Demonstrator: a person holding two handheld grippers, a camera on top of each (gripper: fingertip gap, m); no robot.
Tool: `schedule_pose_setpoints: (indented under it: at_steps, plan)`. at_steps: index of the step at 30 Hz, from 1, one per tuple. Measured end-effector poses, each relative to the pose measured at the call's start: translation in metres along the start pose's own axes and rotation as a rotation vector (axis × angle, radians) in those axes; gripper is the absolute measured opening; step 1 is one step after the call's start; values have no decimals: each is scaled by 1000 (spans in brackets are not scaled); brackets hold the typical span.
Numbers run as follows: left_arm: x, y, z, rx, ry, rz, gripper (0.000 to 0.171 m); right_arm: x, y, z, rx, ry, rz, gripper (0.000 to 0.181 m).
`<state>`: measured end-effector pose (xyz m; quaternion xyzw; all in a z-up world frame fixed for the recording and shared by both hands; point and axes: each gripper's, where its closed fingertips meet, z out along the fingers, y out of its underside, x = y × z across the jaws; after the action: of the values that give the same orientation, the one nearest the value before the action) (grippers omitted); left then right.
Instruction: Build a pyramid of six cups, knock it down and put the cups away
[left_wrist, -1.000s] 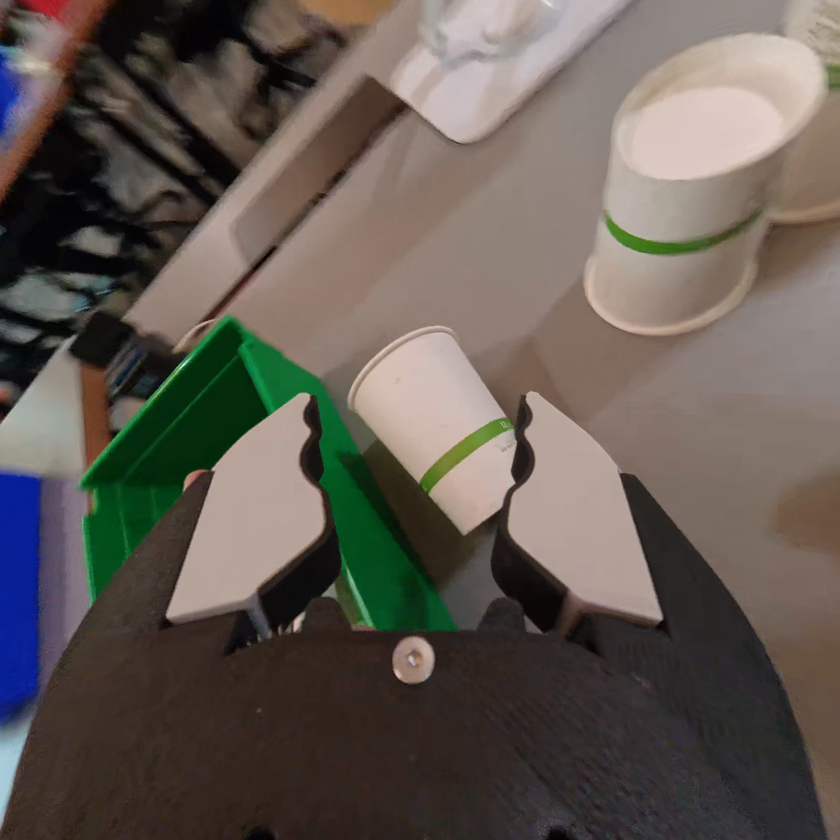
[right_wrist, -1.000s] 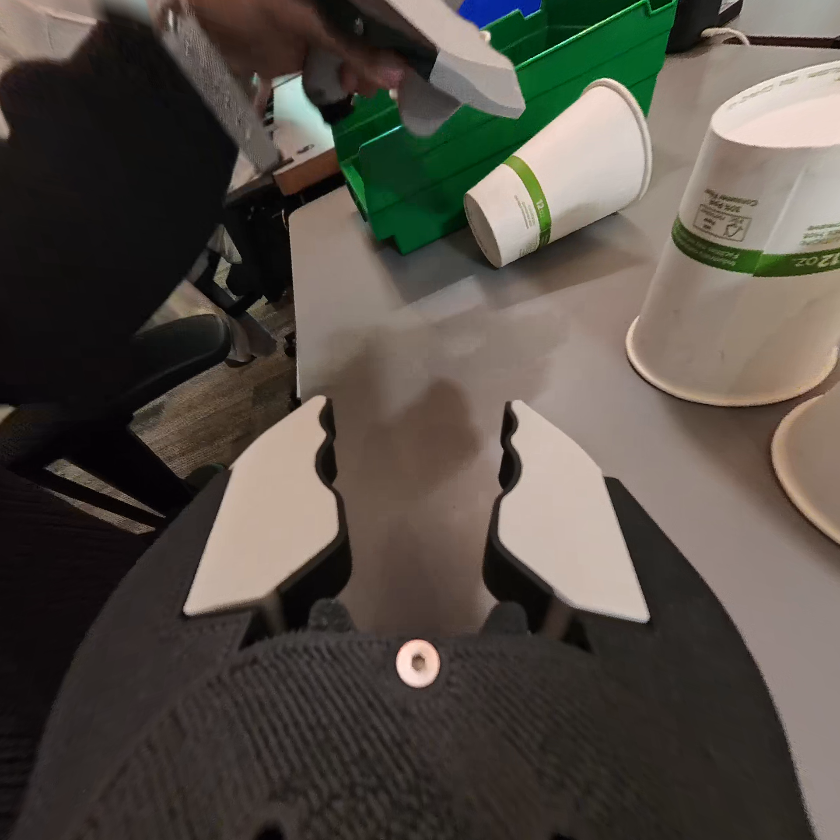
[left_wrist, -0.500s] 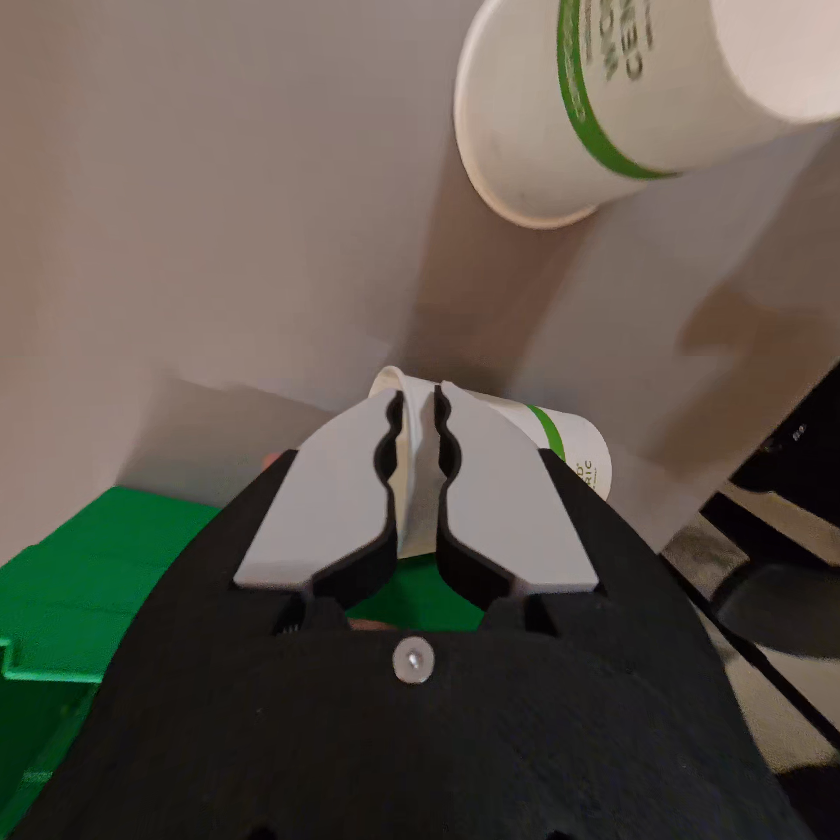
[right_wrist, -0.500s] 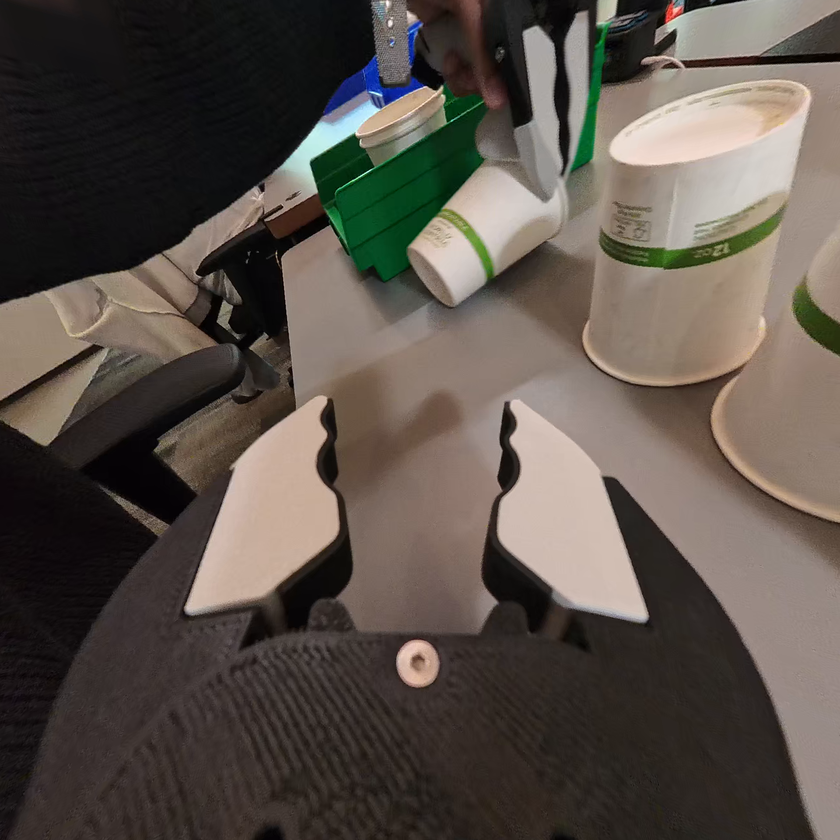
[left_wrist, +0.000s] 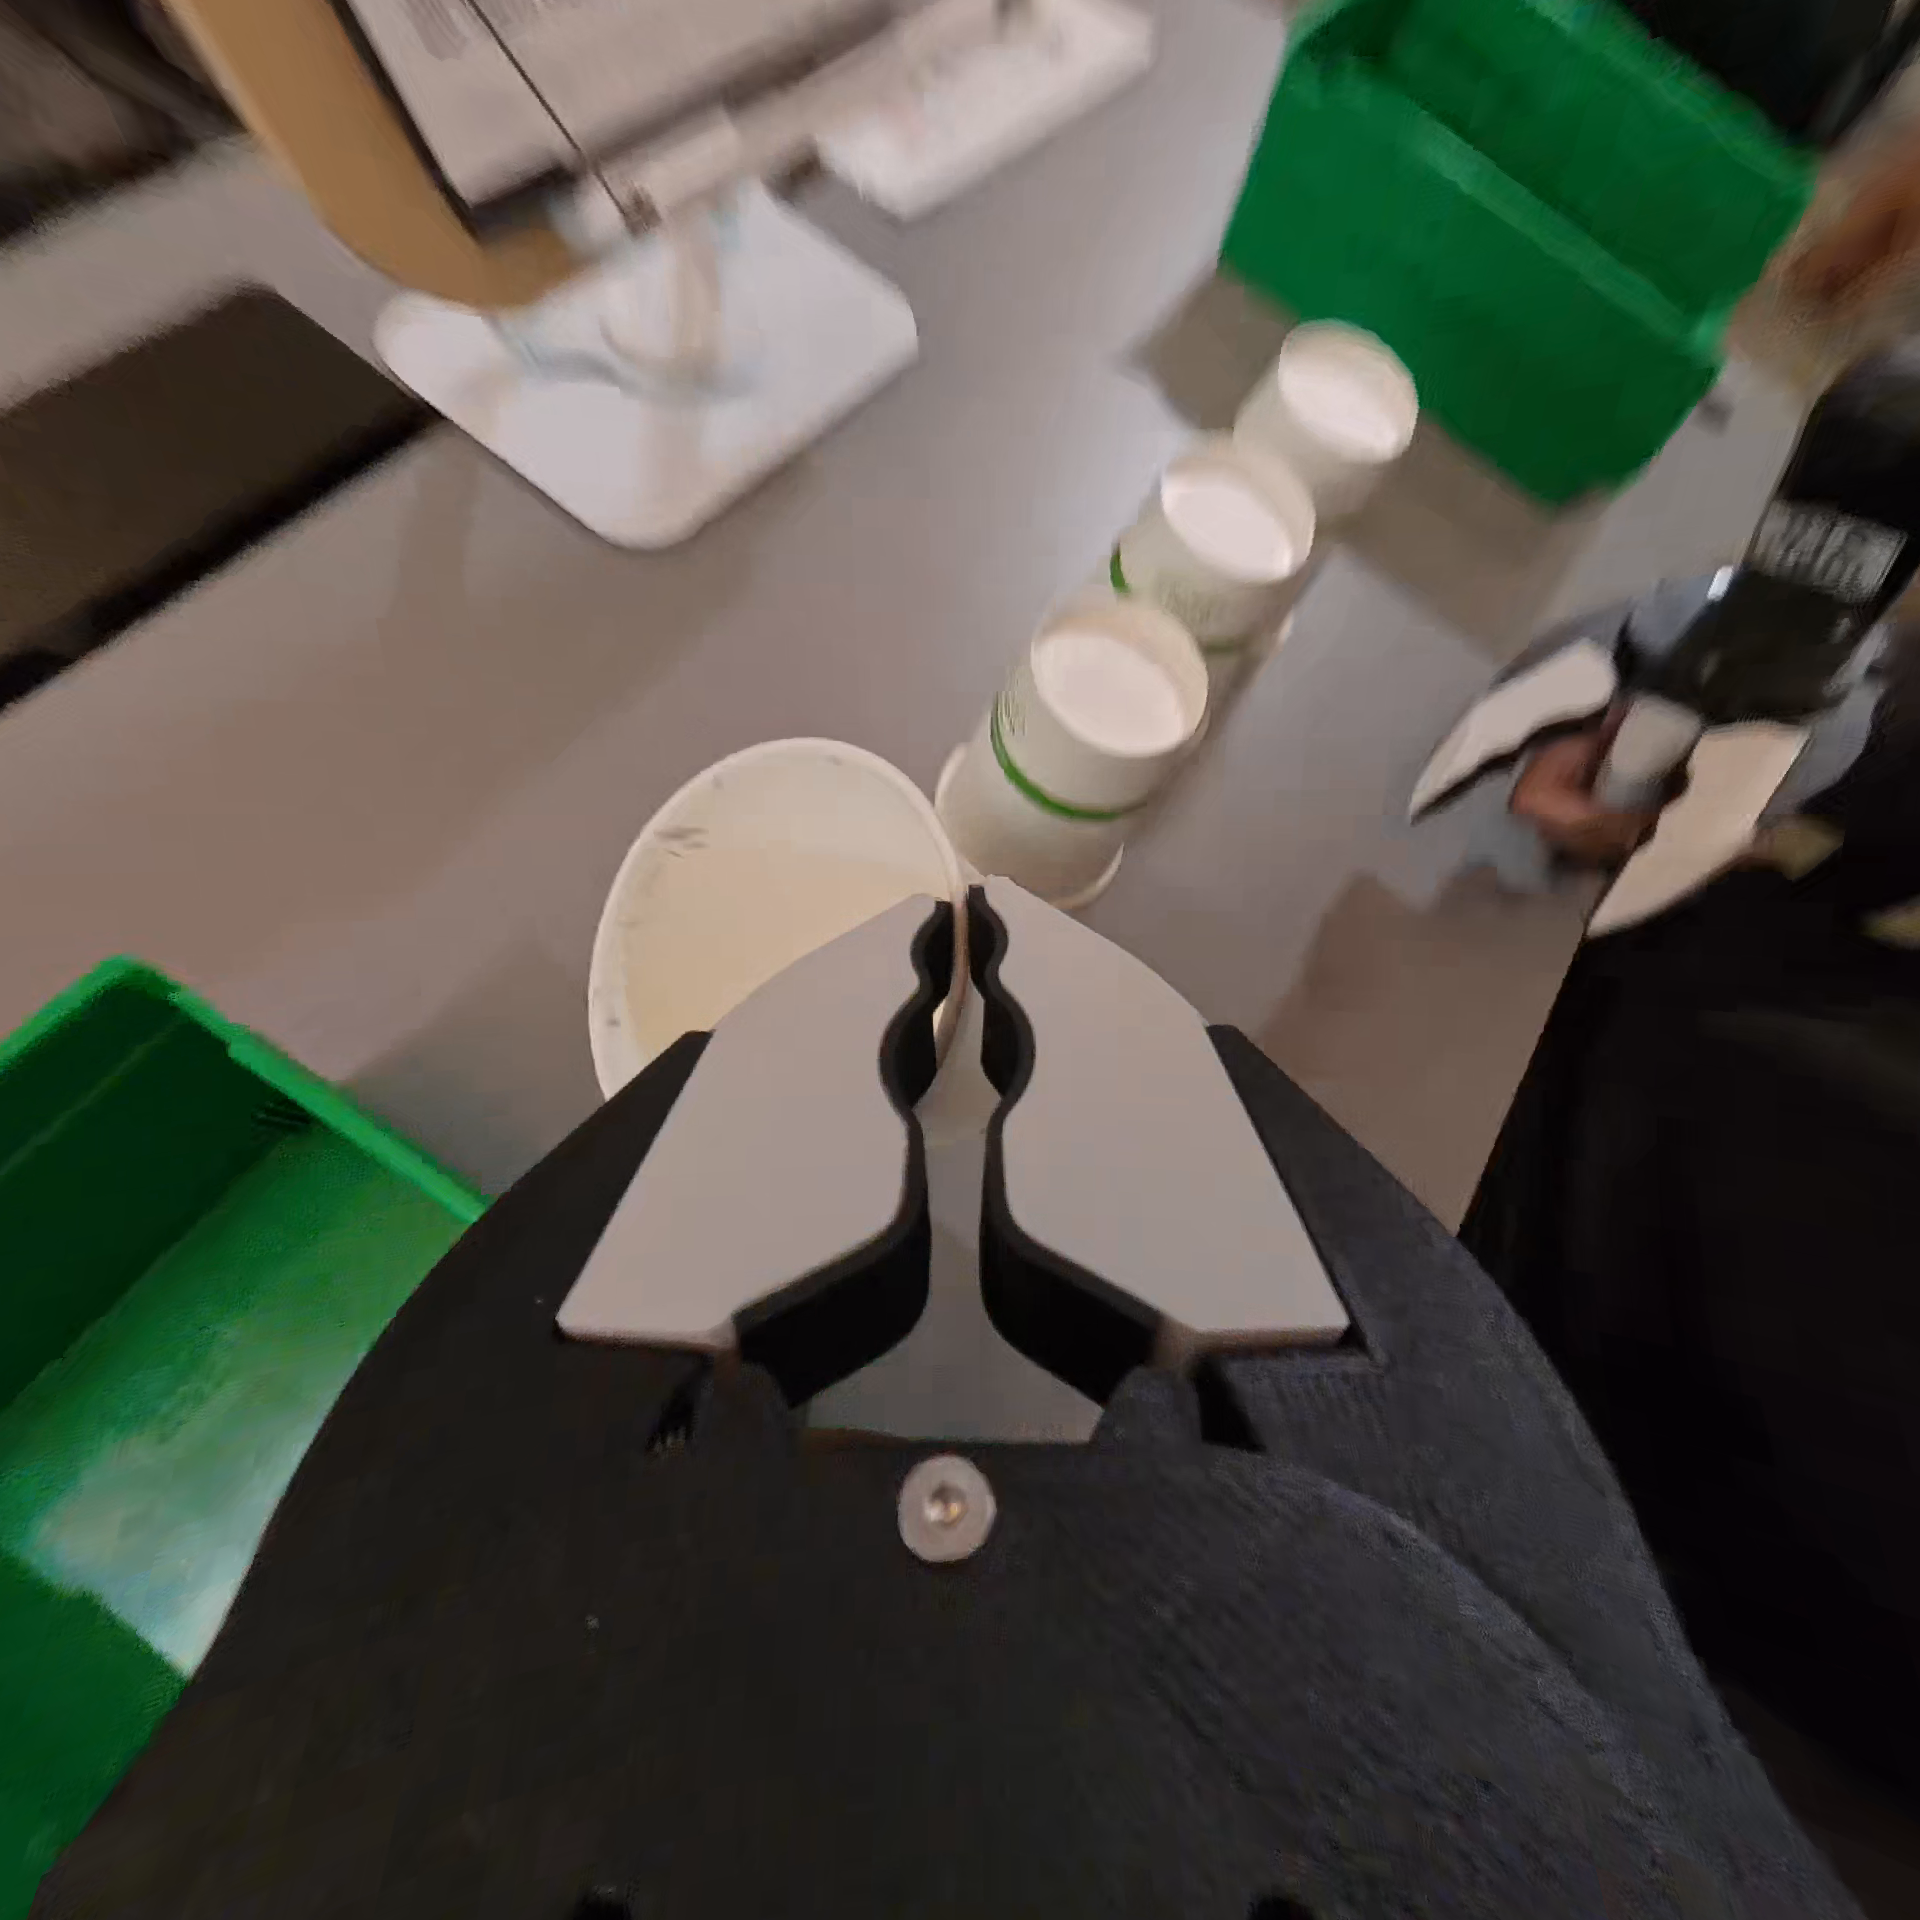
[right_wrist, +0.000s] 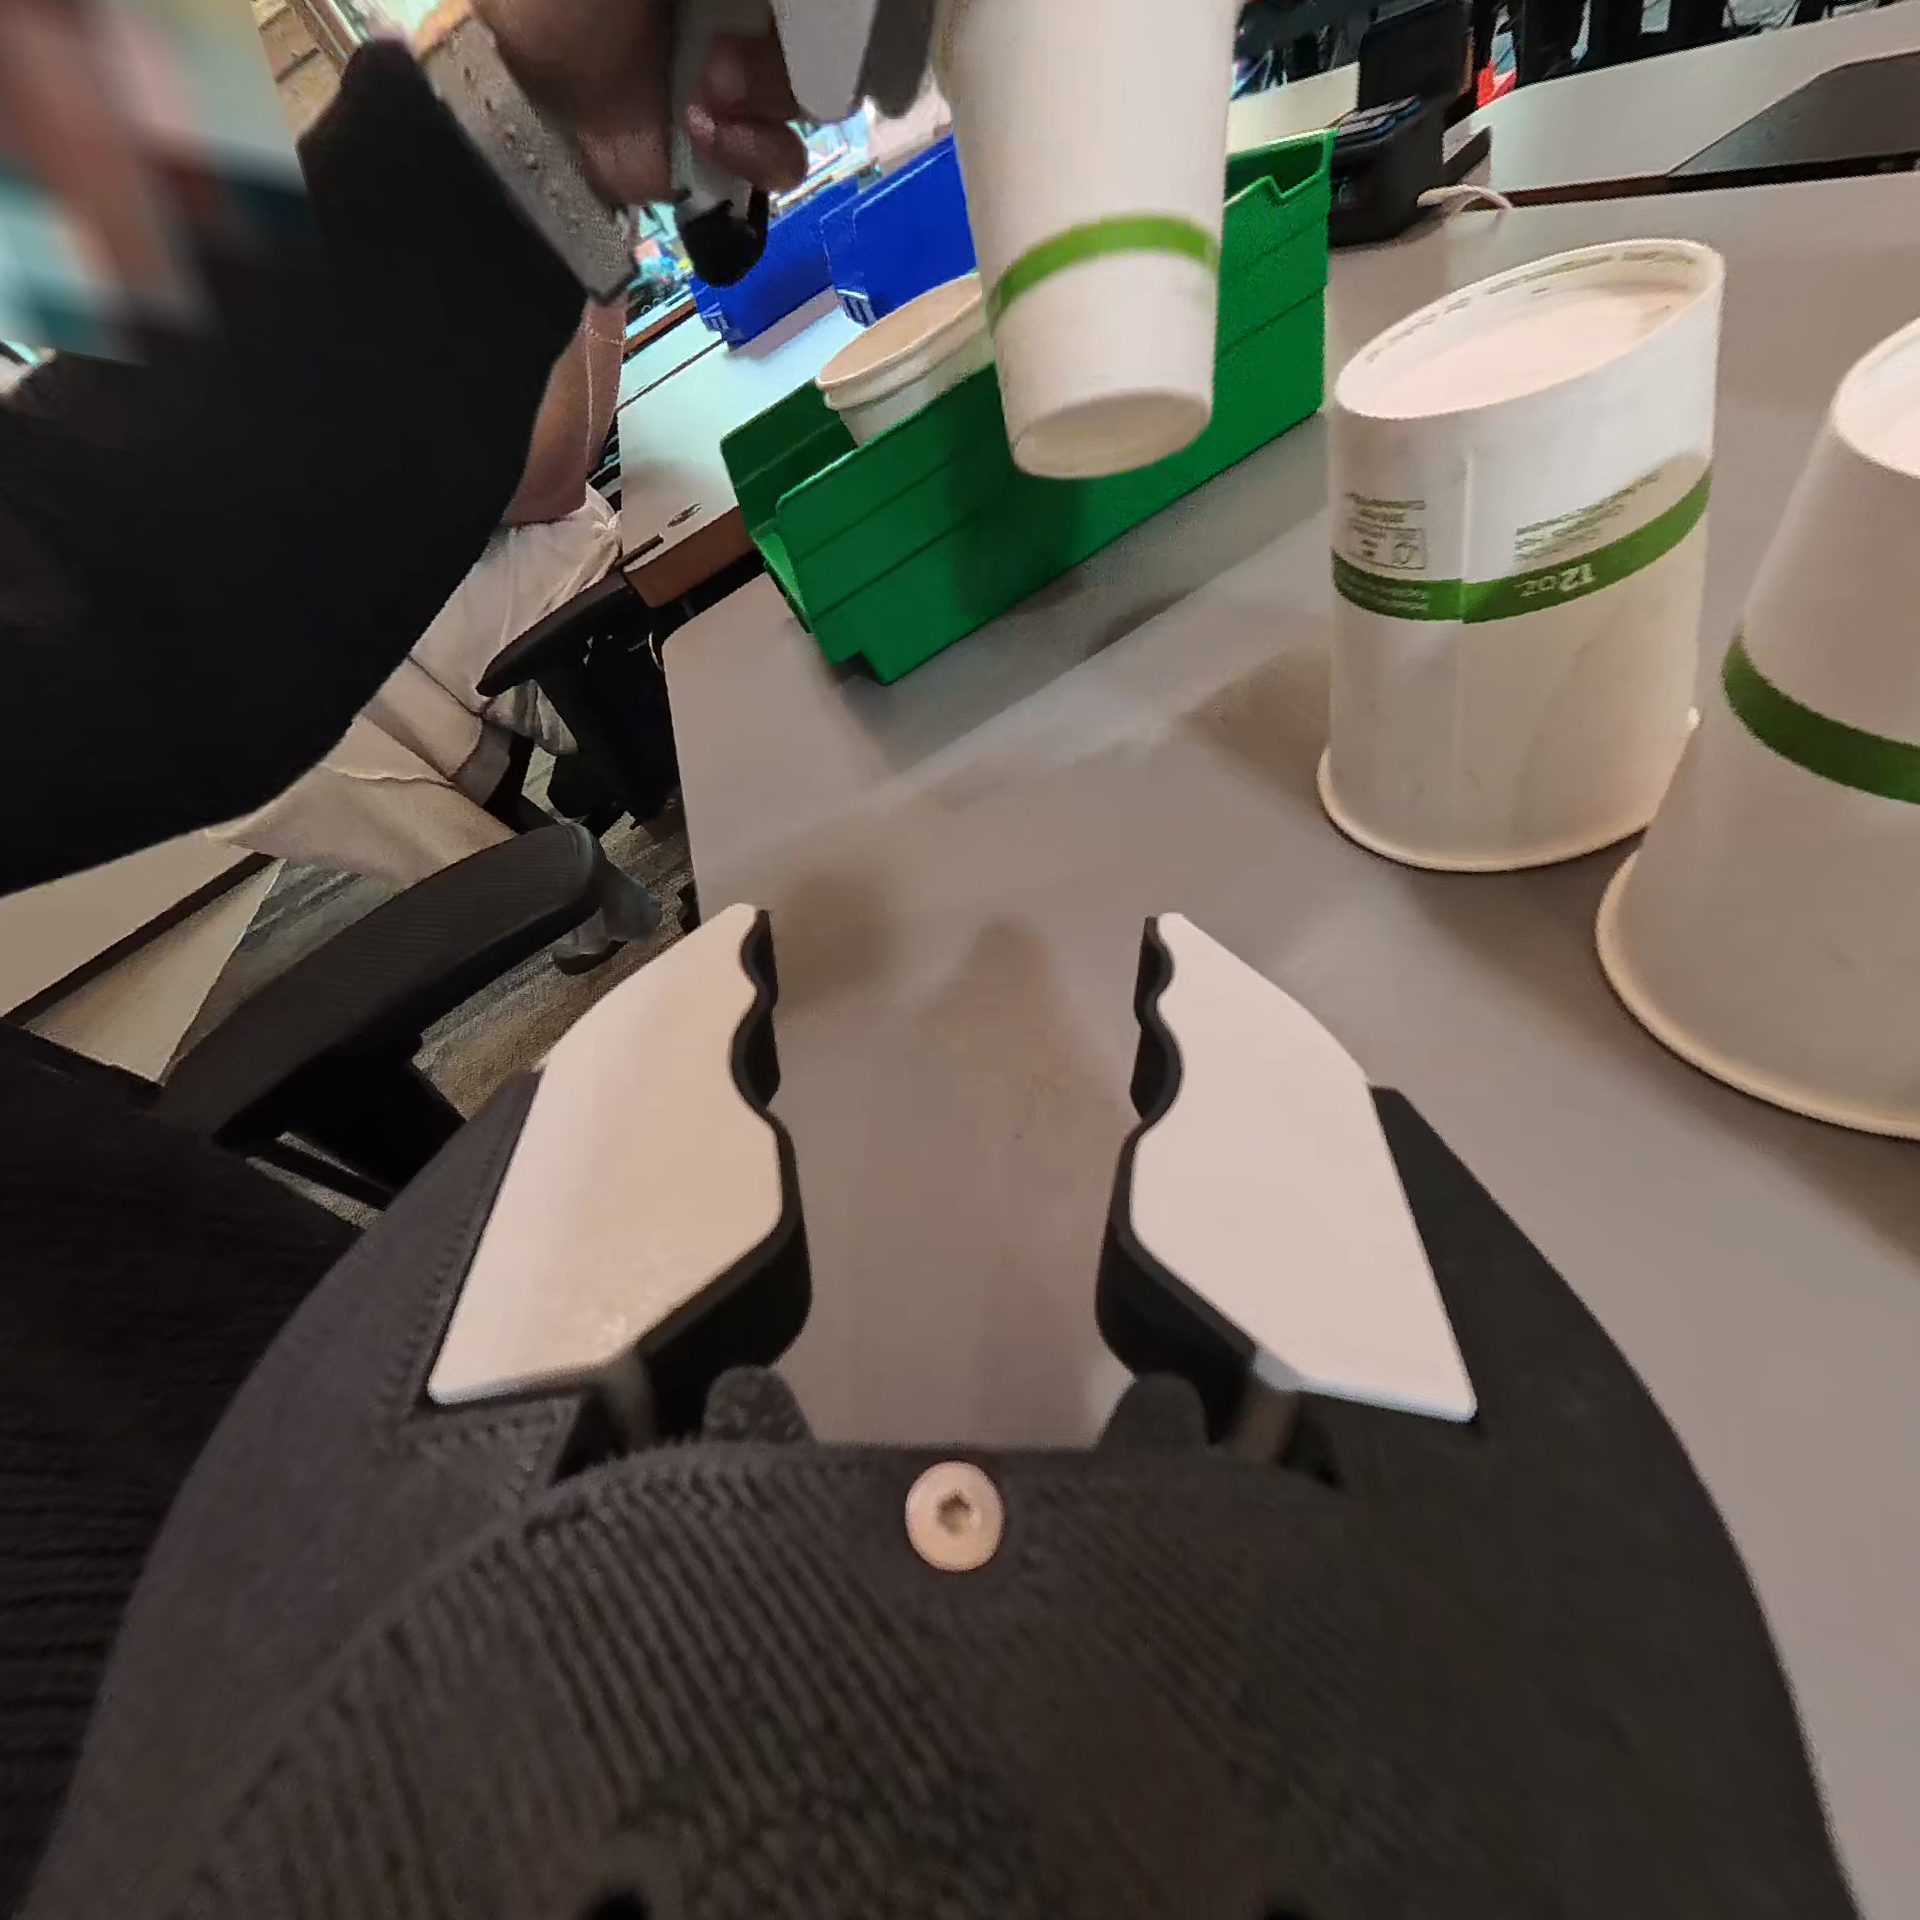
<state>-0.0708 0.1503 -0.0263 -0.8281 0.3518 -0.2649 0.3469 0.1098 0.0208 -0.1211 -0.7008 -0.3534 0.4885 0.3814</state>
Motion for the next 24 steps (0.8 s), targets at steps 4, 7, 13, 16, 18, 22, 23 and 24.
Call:
schedule_pose_setpoints:
  at_steps: [4,7,13,16,18,22,23,24]
  plan:
    - [19,-16,-32,335,-58,-132,4,-10,-2,5,4,-15,-31,68]
    - [51,-23,-43,531,-59,-191,4,-19,-9,8,37,-28,-34,69]
    - [108,-40,-43,887,89,-404,4,-22,-23,2,163,-40,137,74]
    - [134,-44,-30,969,210,-420,4,-21,-31,-6,228,-65,208,76]
    - [152,-45,-21,1016,280,-416,4,-21,-37,-11,273,-85,233,78]
    - [175,-42,2,1101,377,-481,4,-18,-45,-17,350,-59,198,85]
    - [179,-42,8,1112,414,-509,3,-18,-47,-19,368,-42,177,87]
    - [182,-41,14,1118,453,-539,4,-17,-50,-21,386,-23,154,89]
